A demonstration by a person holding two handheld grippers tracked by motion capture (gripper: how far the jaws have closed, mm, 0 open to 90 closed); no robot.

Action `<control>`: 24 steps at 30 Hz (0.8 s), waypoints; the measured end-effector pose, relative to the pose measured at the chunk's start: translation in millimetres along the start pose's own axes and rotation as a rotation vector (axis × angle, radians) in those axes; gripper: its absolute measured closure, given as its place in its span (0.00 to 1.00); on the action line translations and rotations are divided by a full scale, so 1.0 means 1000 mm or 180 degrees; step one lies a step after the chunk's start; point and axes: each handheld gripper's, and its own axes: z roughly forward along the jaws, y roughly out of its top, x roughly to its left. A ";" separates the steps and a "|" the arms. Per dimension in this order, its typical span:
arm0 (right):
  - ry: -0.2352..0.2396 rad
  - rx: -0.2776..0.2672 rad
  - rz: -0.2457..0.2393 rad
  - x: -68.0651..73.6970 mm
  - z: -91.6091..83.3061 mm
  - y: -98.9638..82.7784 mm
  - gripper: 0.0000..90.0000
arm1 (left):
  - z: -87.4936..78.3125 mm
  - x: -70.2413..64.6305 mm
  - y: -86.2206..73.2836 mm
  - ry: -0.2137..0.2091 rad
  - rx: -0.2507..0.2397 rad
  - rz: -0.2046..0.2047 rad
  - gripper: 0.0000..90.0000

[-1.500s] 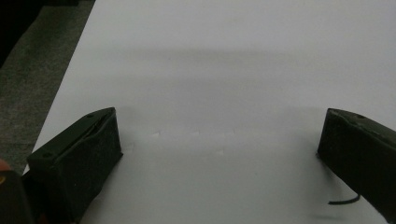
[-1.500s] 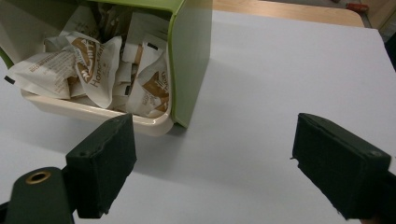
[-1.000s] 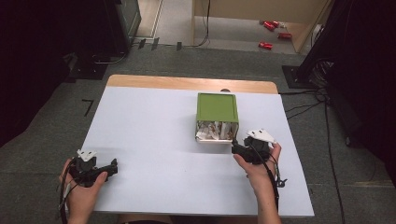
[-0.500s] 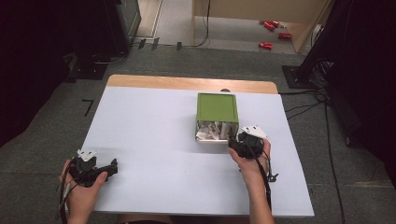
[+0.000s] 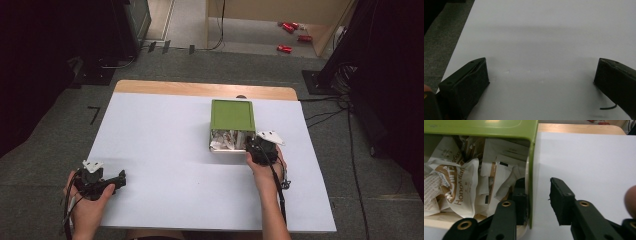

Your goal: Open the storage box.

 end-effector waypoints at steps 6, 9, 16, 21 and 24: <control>0.0053 0.0092 0.0076 0.001 0.005 0.003 0.83 | 0.000 0.000 0.000 0.0000 -0.0001 -0.0001 0.00; 0.0068 0.0092 0.0033 0.001 0.008 0.003 0.86 | 0.000 0.000 0.000 0.0000 0.0000 0.0000 0.00; 0.0023 0.0071 0.0075 0.003 0.016 0.000 0.88 | 0.000 0.000 0.000 0.0000 0.0000 0.0000 0.00; 0.0020 0.0054 0.0091 0.005 0.016 -0.003 0.91 | 0.000 0.000 0.000 0.0000 -0.0001 -0.0002 0.00; 0.0017 0.0047 0.0092 0.005 0.014 -0.004 0.91 | 0.000 0.000 0.000 -0.0002 0.0000 -0.0003 0.00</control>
